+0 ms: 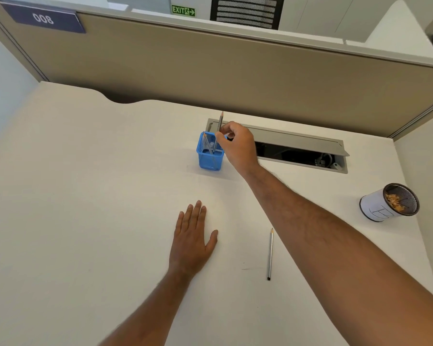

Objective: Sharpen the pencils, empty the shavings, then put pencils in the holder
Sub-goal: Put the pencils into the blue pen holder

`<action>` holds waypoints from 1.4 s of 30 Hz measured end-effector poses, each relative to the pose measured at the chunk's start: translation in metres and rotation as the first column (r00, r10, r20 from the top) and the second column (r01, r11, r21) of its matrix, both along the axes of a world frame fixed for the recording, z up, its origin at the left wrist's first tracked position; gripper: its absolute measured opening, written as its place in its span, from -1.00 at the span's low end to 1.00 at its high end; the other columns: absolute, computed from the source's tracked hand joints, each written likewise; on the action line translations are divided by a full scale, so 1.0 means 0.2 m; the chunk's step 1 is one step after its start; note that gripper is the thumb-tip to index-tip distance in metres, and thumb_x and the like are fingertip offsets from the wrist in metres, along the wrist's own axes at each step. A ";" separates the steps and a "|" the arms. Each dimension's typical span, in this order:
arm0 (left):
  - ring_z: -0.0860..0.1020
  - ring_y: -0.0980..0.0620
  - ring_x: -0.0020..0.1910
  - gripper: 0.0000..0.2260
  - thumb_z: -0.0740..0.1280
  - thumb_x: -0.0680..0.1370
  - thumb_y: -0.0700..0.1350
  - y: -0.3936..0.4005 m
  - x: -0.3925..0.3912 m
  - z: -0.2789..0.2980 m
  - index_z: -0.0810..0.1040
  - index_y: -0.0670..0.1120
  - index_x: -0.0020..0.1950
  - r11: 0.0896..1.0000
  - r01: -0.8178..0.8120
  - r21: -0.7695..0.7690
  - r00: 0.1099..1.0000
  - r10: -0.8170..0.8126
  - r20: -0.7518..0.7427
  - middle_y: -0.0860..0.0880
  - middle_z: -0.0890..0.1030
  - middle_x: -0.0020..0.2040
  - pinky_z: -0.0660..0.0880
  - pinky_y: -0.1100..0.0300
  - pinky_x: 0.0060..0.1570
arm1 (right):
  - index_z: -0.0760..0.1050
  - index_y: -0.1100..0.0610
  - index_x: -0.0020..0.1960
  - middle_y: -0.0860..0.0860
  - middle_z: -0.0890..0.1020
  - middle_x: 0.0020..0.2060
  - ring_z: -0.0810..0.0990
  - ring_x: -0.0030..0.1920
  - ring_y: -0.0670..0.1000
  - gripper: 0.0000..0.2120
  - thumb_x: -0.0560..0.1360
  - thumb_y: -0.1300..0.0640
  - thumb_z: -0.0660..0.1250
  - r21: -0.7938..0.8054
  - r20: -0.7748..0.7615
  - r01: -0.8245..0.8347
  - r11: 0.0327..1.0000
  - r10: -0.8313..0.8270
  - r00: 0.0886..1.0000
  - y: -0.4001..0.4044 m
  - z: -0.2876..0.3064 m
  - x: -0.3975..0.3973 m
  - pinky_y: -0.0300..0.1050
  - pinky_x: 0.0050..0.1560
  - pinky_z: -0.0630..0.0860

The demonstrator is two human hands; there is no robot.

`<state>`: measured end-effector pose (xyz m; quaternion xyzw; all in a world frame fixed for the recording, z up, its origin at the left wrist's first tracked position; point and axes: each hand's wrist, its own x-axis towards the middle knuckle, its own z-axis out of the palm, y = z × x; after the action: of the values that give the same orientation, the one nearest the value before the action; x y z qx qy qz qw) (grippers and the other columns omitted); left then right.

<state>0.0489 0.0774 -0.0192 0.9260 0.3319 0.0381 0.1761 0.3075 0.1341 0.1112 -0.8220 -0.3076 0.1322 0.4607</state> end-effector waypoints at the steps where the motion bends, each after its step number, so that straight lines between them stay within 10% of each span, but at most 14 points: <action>1: 0.13 -0.10 0.80 -0.30 0.09 0.72 0.22 0.00 0.00 0.00 0.22 -0.14 0.78 1.000 -0.001 -0.001 1.000 0.001 -0.003 -0.09 0.17 0.81 -0.07 -0.04 0.76 | 0.66 0.10 0.04 -0.01 0.71 0.08 0.58 0.21 0.05 -0.89 0.63 0.06 0.45 -0.050 0.025 0.001 0.999 0.000 1.000 0.00 -0.01 -0.01 0.01 0.13 0.60; 9: 0.12 -0.09 0.80 -0.31 0.11 0.73 0.22 0.00 0.00 -0.02 0.22 -0.13 0.78 1.000 -0.003 0.005 1.000 0.003 -0.004 -0.08 0.16 0.82 -0.04 -0.05 0.76 | 0.71 0.03 0.12 -0.01 0.58 0.34 0.45 0.39 0.05 -0.85 0.59 0.00 0.49 -0.229 0.066 0.016 0.973 -0.001 0.998 0.01 -0.08 -0.04 -0.01 0.14 0.22; 23: 0.16 -0.11 0.80 -0.31 0.11 0.72 0.22 0.01 0.00 -0.03 0.24 -0.13 0.77 1.000 -0.002 0.018 1.000 0.002 -0.010 -0.08 0.18 0.81 -0.08 -0.01 0.75 | 0.58 0.07 0.15 -0.03 0.58 0.16 0.54 0.21 0.03 -0.86 0.60 0.15 0.44 -0.104 -0.047 0.082 0.991 -0.088 0.995 -0.28 -0.13 -0.03 -0.01 0.22 0.44; 27: 0.16 -0.11 0.79 -0.30 0.11 0.71 0.22 0.00 0.00 -0.03 0.25 -0.14 0.77 1.000 -0.002 0.004 1.000 0.002 -0.004 -0.08 0.19 0.81 -0.06 -0.03 0.75 | 0.51 0.06 0.05 -0.02 0.60 0.00 0.55 -0.09 -0.09 -0.92 0.61 0.15 0.41 -0.075 -0.119 0.073 0.994 -0.082 0.990 -0.57 -0.20 -0.08 -0.19 -0.07 0.47; 35: 0.14 -0.11 0.80 -0.29 0.09 0.70 0.23 0.01 -0.01 -0.04 0.24 -0.13 0.77 1.000 -0.005 -0.007 1.000 0.005 0.002 -0.05 0.18 0.81 -0.07 -0.03 0.76 | 0.38 0.01 -0.19 -0.12 0.46 -0.45 0.41 -0.41 -0.07 -0.68 0.61 -0.10 0.41 -0.362 -0.122 0.093 0.928 -0.146 0.982 -1.21 -0.41 -0.28 -0.08 -0.28 0.45; 42: 0.12 -0.10 0.81 -0.28 0.07 0.70 0.24 0.01 0.00 -0.03 0.21 -0.12 0.78 1.000 0.003 0.000 1.000 -0.003 -0.019 -0.04 0.16 0.82 -0.17 0.06 0.76 | 0.38 0.04 -0.14 -0.05 0.62 -0.25 0.62 -0.19 0.10 -0.56 0.62 -0.33 0.29 -0.671 0.051 0.032 0.740 0.004 0.999 -1.37 -0.43 -0.38 0.01 -0.10 0.56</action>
<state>0.0485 0.0793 -0.0262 0.9268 0.3320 0.0288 0.1732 0.2311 -0.1400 0.0252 -0.9380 -0.2445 0.2103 0.1269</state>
